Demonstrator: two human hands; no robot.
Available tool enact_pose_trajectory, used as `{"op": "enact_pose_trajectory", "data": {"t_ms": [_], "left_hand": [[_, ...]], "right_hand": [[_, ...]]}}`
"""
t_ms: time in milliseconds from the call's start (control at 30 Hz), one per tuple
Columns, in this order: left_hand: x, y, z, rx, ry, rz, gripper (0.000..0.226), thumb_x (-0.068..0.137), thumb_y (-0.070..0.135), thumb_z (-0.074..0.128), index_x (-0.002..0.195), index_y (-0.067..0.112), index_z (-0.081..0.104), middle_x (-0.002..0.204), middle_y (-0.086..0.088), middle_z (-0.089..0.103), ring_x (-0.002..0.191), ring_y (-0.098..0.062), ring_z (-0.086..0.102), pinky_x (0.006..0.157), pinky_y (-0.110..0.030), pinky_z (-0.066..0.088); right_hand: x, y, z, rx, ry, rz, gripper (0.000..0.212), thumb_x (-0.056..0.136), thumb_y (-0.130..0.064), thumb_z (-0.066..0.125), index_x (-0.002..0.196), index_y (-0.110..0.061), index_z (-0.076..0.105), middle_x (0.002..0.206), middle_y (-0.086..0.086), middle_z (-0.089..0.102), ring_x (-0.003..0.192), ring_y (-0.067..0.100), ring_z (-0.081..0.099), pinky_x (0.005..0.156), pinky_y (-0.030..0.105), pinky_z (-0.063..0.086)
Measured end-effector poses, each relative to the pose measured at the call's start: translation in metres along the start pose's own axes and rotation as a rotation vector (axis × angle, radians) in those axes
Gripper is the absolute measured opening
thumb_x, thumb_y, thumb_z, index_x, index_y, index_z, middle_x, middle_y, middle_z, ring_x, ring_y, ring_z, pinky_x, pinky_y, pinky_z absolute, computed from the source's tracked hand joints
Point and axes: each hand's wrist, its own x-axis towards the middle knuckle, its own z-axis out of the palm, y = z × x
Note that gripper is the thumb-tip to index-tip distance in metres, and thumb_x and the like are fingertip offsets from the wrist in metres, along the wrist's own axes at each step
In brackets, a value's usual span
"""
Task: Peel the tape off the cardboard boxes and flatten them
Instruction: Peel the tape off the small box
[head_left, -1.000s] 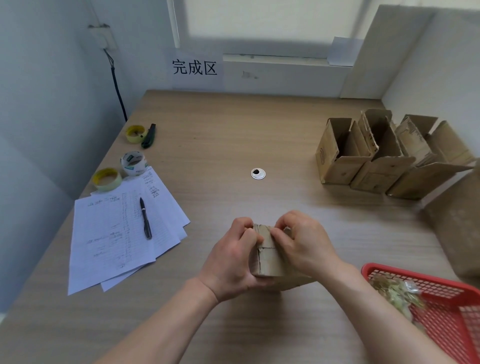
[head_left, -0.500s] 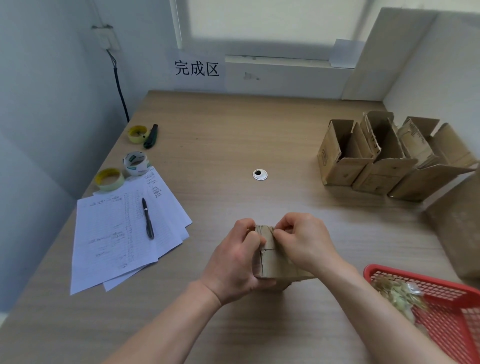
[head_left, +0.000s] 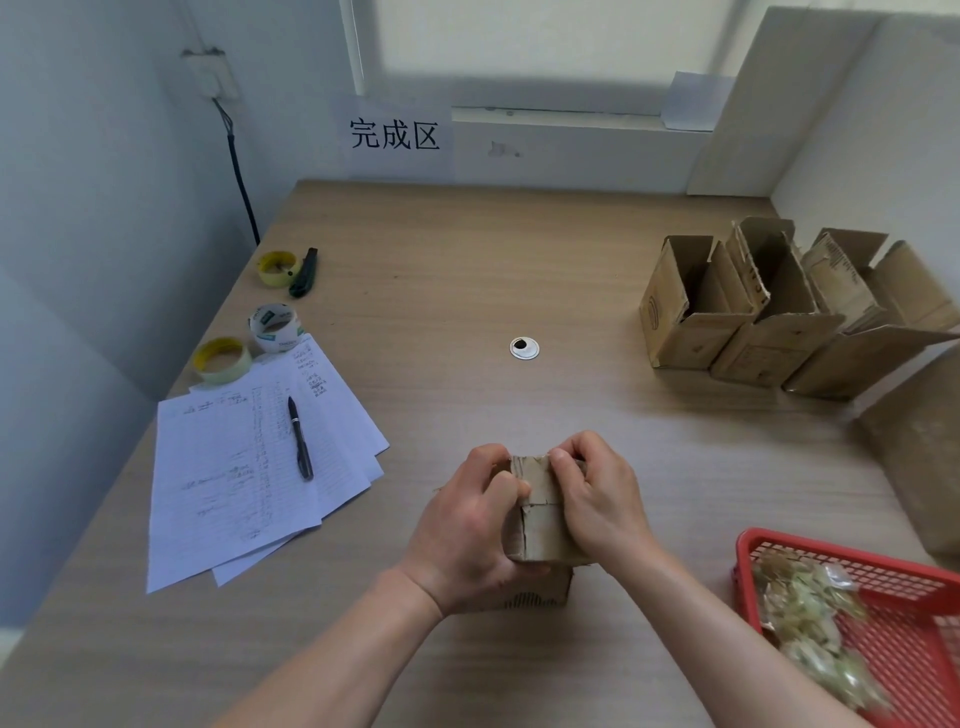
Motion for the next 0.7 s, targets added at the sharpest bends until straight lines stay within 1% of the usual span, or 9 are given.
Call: {"op": "enact_pose_trajectory", "data": {"t_ms": [167, 233, 300, 400, 467, 567, 600, 667, 700], "left_hand": [[0.002, 0.0, 0.002, 0.005, -0.004, 0.014, 0.066, 0.059, 0.052, 0.078, 0.105, 0.018, 0.047, 0.115, -0.015, 0.052, 0.088, -0.032, 0.058, 0.061, -0.036, 0.054], [0.002, 0.001, 0.002, 0.008, -0.014, 0.013, 0.065, 0.059, 0.051, 0.079, 0.104, 0.018, 0.047, 0.114, -0.015, 0.053, 0.088, -0.032, 0.059, 0.06, -0.036, 0.054], [0.002, 0.001, 0.003, 0.02, -0.017, 0.013, 0.065, 0.058, 0.049, 0.082, 0.104, 0.017, 0.047, 0.114, -0.014, 0.052, 0.088, -0.032, 0.059, 0.061, -0.035, 0.054], [-0.002, 0.0, 0.004, 0.037, -0.015, 0.03, 0.065, 0.059, 0.048, 0.082, 0.103, 0.016, 0.047, 0.114, -0.016, 0.053, 0.087, -0.032, 0.059, 0.063, -0.033, 0.054], [-0.006, -0.002, 0.003, 0.048, -0.01, 0.043, 0.065, 0.059, 0.046, 0.084, 0.102, 0.015, 0.046, 0.113, -0.017, 0.054, 0.087, -0.033, 0.06, 0.063, -0.032, 0.054], [-0.009, -0.003, 0.003, 0.056, -0.011, 0.061, 0.068, 0.058, 0.044, 0.089, 0.103, 0.014, 0.047, 0.113, -0.02, 0.055, 0.087, -0.035, 0.061, 0.065, -0.034, 0.055], [-0.01, -0.003, 0.003, 0.056, -0.01, 0.06, 0.069, 0.058, 0.044, 0.089, 0.103, 0.014, 0.047, 0.113, -0.02, 0.055, 0.087, -0.035, 0.061, 0.066, -0.035, 0.055], [-0.011, -0.002, 0.002, 0.043, -0.003, 0.046, 0.066, 0.059, 0.044, 0.087, 0.103, 0.014, 0.047, 0.113, -0.021, 0.055, 0.086, -0.036, 0.061, 0.065, -0.036, 0.055], [-0.012, -0.002, 0.002, 0.036, -0.001, 0.041, 0.065, 0.061, 0.045, 0.085, 0.102, 0.014, 0.046, 0.113, -0.021, 0.055, 0.086, -0.036, 0.061, 0.065, -0.036, 0.055]], "right_hand": [[0.002, 0.002, 0.001, 0.074, 0.025, 0.036, 0.02, 0.097, -0.02, 0.056, 0.076, -0.02, 0.056, 0.075, -0.006, 0.06, 0.073, 0.006, 0.054, 0.06, 0.015, 0.037], [0.001, 0.002, 0.0, 0.125, 0.044, 0.054, 0.02, 0.097, -0.018, 0.057, 0.076, -0.018, 0.057, 0.073, -0.005, 0.059, 0.07, 0.008, 0.053, 0.061, 0.019, 0.039], [-0.001, 0.001, -0.001, 0.194, 0.05, 0.075, 0.021, 0.097, -0.017, 0.058, 0.076, -0.017, 0.058, 0.072, -0.006, 0.059, 0.067, 0.005, 0.051, 0.063, 0.023, 0.041], [-0.002, 0.001, -0.005, 0.222, -0.025, 0.077, 0.02, 0.096, -0.018, 0.059, 0.077, -0.017, 0.061, 0.073, -0.006, 0.061, 0.069, 0.007, 0.054, 0.066, 0.027, 0.044], [-0.002, 0.0, -0.008, 0.193, -0.093, 0.048, 0.02, 0.094, -0.026, 0.061, 0.075, -0.019, 0.06, 0.073, -0.008, 0.062, 0.072, 0.009, 0.055, 0.067, 0.027, 0.044], [-0.004, -0.003, -0.011, 0.163, -0.139, 0.031, 0.028, 0.082, -0.054, 0.061, 0.079, -0.027, 0.06, 0.078, -0.016, 0.063, 0.073, 0.002, 0.056, 0.066, 0.019, 0.044], [-0.004, -0.004, -0.011, 0.147, -0.151, 0.026, 0.024, 0.081, -0.055, 0.065, 0.083, -0.031, 0.062, 0.083, -0.015, 0.064, 0.079, 0.0, 0.058, 0.069, 0.017, 0.046], [-0.004, -0.004, -0.009, 0.087, -0.146, -0.015, 0.009, 0.084, -0.042, 0.074, 0.084, -0.037, 0.066, 0.091, -0.014, 0.065, 0.088, -0.003, 0.06, 0.075, 0.016, 0.045], [-0.005, -0.004, -0.008, 0.071, -0.128, -0.041, 0.009, 0.084, -0.033, 0.075, 0.08, -0.036, 0.068, 0.091, -0.013, 0.066, 0.088, -0.003, 0.06, 0.076, 0.017, 0.044]]}}
